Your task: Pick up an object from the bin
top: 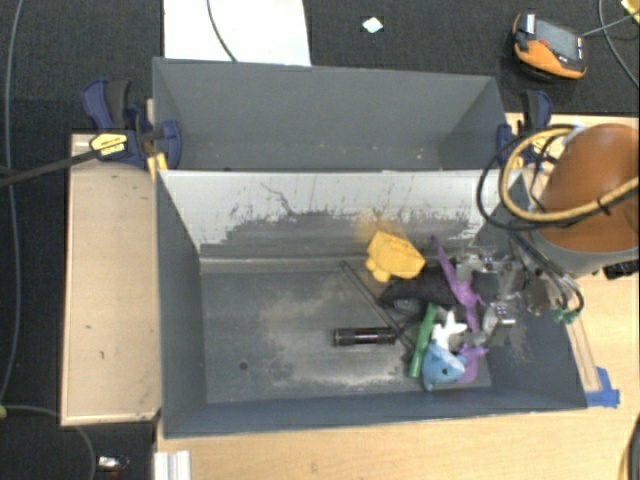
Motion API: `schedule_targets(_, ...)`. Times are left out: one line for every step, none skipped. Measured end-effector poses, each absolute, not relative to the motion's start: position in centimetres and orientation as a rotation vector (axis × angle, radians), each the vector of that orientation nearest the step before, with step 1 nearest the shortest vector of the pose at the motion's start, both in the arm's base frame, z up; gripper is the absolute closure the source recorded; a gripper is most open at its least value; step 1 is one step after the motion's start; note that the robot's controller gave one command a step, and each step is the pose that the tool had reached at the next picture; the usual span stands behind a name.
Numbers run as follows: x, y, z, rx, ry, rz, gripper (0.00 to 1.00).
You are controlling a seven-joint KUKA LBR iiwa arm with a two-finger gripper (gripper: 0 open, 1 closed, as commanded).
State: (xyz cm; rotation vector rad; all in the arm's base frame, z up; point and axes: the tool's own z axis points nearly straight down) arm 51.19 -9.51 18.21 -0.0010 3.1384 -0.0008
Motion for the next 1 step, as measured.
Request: schedule_targets(53.55,-10.31,10.52,-0.255,3.126,-0.001,0.00)
